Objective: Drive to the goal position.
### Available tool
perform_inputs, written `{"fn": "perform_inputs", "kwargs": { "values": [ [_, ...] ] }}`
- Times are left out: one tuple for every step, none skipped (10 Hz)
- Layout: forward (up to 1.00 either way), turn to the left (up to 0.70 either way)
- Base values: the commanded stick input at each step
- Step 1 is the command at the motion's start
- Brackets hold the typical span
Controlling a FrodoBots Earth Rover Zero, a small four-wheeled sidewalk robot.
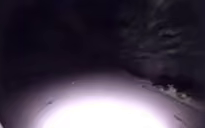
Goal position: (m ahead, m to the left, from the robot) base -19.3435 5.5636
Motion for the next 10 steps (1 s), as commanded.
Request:
{"fn": "perform_inputs", "kwargs": {
  "values": [
    [-1.0, 0.0],
    [-1.0, 0.0],
    [-1.0, 0.0],
    [-1.0, 0.0],
    [-1.0, 0.0],
    [-1.0, 0.0],
    [-1.0, 0.0],
    [-1.0, 0.0],
    [-1.0, 0.0],
    [-1.0, 0.0]
  ]
}}
